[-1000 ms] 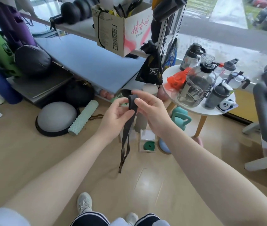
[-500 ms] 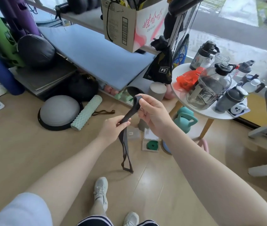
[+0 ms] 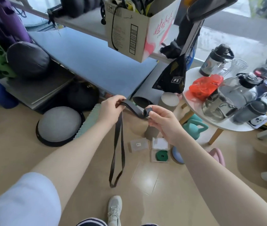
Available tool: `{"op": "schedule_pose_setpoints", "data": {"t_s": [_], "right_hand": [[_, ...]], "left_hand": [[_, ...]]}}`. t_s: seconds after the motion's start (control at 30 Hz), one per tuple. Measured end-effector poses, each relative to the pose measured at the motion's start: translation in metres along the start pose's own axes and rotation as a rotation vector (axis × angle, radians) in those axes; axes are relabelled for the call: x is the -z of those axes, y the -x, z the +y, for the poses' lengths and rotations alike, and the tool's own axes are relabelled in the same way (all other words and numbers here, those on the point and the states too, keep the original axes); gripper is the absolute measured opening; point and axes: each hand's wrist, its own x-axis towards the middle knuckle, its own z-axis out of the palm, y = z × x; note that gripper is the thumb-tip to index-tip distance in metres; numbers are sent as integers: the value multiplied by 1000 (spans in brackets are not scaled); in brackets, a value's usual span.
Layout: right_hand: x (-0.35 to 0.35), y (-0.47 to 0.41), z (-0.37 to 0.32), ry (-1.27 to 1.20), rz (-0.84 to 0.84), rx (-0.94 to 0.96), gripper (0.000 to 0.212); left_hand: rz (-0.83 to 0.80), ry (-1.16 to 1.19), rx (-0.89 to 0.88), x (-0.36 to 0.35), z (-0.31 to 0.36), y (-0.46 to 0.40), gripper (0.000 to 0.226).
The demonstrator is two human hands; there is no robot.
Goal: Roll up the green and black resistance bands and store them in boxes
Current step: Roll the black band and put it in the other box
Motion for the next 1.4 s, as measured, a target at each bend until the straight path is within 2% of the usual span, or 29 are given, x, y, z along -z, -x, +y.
{"op": "schedule_pose_setpoints", "data": {"t_s": [0.13, 0.23, 0.37, 0.47, 0.53, 0.6, 0.7, 0.83, 0.97, 1.07, 1.17, 1.27, 1.4], "right_hand": [[-1, -28, -2, 103, 52, 35, 25], [4, -45, 9, 55, 121, 33, 25], [15, -53, 54, 94, 70, -43, 26], [23, -56, 119, 129, 44, -131, 29], [33, -56, 177, 188, 32, -211, 30], [47, -51, 243, 258, 22, -277, 29], [70, -35, 343, 335, 14, -371, 22], [104, 3, 459, 328, 47, -423, 19], [135, 50, 548, 328, 51, -436, 21], [155, 82, 600, 283, 67, -448, 27], [170, 98, 653, 282, 54, -454, 21], [180, 97, 706, 253, 123, -432, 15], [183, 84, 760, 232, 165, -349, 15]], "left_hand": [[-6, -61, -120, 9, -7, -28, 26], [-123, -153, -176, 1, -29, -34, 25], [-277, -177, -9, -44, -81, -18, 28], [-410, -336, 187, -102, -127, 1, 58], [-425, -409, 301, -144, -159, 24, 65], [-453, -303, 463, -188, -195, 63, 51], [-504, -16, 781, -259, -252, 144, 16], [-402, 414, 1148, -345, -300, 240, 30], [-373, 636, 1308, -409, -321, 300, 33], [-401, 795, 1370, -457, -340, 324, 38], [-372, 960, 1376, -499, -366, 332, 32], [-386, 846, 1273, -534, -400, 332, 15], [-376, 677, 1130, -565, -444, 329, 13]]}}
